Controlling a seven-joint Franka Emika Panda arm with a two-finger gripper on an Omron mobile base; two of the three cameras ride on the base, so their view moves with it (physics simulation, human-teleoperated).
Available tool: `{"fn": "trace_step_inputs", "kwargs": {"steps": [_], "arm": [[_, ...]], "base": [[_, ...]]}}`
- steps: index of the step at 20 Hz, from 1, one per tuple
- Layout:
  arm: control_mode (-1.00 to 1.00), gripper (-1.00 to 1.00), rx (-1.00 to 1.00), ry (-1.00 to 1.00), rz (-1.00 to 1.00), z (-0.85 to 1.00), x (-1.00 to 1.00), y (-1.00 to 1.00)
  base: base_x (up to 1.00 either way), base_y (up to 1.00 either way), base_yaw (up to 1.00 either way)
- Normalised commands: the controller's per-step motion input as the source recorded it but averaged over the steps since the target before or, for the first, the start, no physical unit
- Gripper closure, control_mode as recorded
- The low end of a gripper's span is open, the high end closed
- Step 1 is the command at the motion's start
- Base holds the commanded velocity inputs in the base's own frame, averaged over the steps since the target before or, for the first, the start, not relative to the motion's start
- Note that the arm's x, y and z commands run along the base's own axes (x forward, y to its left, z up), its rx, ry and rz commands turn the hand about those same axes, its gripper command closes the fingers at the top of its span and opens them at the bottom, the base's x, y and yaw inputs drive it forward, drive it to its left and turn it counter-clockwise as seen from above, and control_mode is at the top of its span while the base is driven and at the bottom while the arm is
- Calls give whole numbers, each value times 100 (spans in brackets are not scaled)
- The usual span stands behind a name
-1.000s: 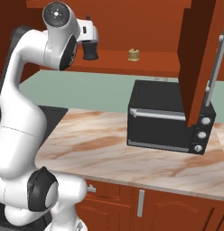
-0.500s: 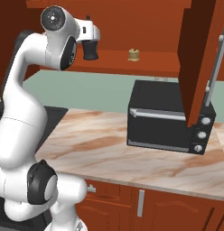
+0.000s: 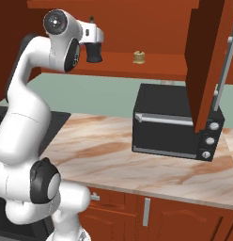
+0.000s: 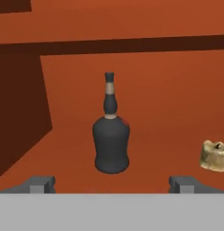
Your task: Get the candle and the liquor from the cabinet and move them to the dining counter.
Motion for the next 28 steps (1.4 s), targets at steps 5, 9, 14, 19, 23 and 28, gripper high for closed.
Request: {"fn": "trace_step_inputs", "kwargs": {"steps": [5,9,14,19,23,28], "arm": [[-100,-100,7,0,0,7,30,12],[-100,-100,0,0,0,1,24,11],[-100,-100,0,0,0,-1,26,8],[-100,-100,0,0,0,-2,28,7],[-100,-100,0,0,0,0,29,8],[-100,-100,0,0,0,0,33,1]], "base": [[0,0,0],[0,0,0],[0,0,0],[0,0,0],[0,0,0],[0,0,0]]}}
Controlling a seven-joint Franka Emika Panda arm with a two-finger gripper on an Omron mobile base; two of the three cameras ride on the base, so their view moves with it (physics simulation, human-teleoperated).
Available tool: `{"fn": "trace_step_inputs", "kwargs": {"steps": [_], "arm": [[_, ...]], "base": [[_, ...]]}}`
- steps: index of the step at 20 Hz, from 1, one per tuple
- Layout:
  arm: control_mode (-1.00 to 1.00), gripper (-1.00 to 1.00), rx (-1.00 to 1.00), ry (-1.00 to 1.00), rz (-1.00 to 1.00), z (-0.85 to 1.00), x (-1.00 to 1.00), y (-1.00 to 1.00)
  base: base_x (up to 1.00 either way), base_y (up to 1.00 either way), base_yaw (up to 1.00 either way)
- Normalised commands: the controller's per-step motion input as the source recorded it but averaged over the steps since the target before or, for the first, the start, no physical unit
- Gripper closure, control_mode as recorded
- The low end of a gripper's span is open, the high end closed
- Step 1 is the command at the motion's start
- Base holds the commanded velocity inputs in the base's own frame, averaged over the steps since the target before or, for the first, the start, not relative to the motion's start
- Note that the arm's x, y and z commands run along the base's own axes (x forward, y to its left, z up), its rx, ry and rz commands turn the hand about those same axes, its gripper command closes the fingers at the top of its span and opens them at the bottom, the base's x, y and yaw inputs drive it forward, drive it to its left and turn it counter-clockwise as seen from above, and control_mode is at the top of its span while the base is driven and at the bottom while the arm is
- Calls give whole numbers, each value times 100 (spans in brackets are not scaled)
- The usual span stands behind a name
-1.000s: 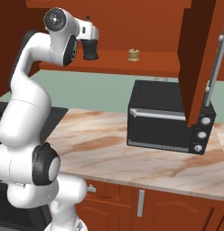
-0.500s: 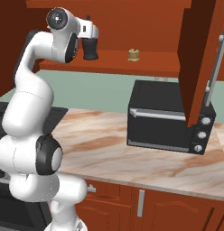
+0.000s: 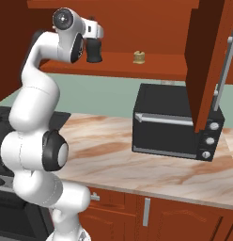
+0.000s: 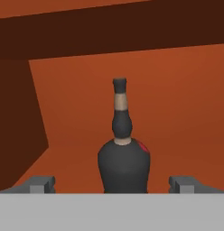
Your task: Get the candle and the liquor from the cabinet and move them to the dining counter.
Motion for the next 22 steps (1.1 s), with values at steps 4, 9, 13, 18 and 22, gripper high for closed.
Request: {"fn": "trace_step_inputs", "kwargs": {"steps": [4,9,13,18,22], "arm": [[-100,-100,0,0,0,0,33,0],[-100,-100,1,1,0,-1,26,-4],[-100,-100,2,3,0,-9,25,-3],[-100,-100,0,0,0,-11,23,-4],[-100,-100,0,0,0,-4,20,0]], "base": [[0,0,0],[0,0,0],[0,0,0],[0,0,0],[0,0,0]]}}
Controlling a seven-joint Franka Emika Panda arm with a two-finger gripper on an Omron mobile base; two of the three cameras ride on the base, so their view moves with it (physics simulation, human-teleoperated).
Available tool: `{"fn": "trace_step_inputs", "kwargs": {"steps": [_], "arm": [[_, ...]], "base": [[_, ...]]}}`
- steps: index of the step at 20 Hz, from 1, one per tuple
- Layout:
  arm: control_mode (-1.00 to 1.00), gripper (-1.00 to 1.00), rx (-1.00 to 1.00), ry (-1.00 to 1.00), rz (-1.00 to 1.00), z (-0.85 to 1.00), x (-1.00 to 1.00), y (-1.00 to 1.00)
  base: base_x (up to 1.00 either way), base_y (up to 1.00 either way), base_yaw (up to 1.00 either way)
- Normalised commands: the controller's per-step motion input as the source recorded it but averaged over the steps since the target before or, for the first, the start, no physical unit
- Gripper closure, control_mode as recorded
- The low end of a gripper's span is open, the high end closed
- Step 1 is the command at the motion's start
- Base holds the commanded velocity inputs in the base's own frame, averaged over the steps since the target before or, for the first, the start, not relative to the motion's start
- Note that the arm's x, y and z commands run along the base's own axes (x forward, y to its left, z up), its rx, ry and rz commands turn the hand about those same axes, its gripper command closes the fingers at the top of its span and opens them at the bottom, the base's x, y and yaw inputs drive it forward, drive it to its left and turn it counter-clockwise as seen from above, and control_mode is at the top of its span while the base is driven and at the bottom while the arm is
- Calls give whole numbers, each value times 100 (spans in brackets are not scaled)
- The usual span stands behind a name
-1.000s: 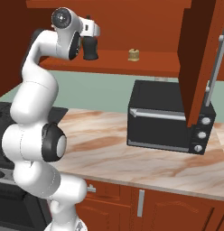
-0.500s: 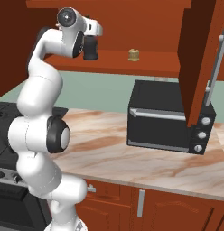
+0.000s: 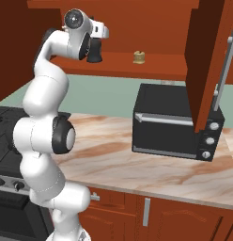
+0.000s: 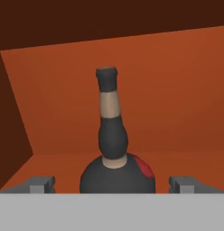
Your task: Get the candle and the liquor from the cabinet and move them to the dining counter.
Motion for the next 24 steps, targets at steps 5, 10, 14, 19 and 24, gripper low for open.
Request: {"fn": "trace_step_inputs", "kwargs": {"steps": [5,10,14,19,24], "arm": [[-100,-100,0,0,0,-3,20,-1],[-100,-100,0,0,0,-1,26,-1],[-100,-100,0,0,1,0,18,-2],[-100,-100,0,0,3,0,11,0],[-100,-100,0,0,4,-2,3,0]], "base": [[0,0,0],[0,0,0],[0,0,0],[0,0,0],[0,0,0]]}}
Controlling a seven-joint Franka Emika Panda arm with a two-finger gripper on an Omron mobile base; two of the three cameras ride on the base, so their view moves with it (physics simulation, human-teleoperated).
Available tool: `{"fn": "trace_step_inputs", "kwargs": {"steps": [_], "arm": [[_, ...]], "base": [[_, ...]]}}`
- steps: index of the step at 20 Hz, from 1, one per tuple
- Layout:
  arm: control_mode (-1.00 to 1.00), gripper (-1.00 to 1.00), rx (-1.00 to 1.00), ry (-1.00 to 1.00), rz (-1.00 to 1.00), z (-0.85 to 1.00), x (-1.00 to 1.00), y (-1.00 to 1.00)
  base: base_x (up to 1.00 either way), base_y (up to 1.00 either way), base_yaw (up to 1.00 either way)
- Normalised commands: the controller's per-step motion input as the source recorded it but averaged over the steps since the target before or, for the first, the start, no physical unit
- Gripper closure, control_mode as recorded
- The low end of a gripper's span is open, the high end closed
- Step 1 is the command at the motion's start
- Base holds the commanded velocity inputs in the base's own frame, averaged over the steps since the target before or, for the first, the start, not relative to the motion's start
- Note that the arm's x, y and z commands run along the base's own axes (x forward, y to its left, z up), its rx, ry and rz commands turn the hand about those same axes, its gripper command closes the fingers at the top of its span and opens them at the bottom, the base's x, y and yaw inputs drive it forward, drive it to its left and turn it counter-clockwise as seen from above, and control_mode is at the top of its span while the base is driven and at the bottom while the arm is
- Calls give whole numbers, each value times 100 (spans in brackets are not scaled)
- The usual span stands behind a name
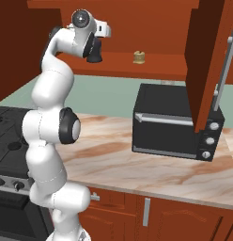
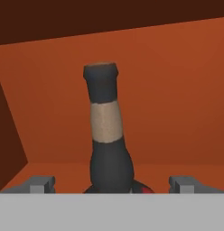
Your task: Get the candle and the liquor from the cabinet and move them to the dining counter.
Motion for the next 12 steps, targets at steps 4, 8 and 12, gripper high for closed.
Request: {"fn": "trace_step_inputs", "kwargs": {"steps": [4,8,12], "arm": [[-100,-100,0,0,3,-6,6,0],[-100,-100,0,0,2,-4,15,0],[-100,-100,0,0,2,-4,20,0]], "base": [[0,0,0],[0,0,0],[0,0,0]]}}
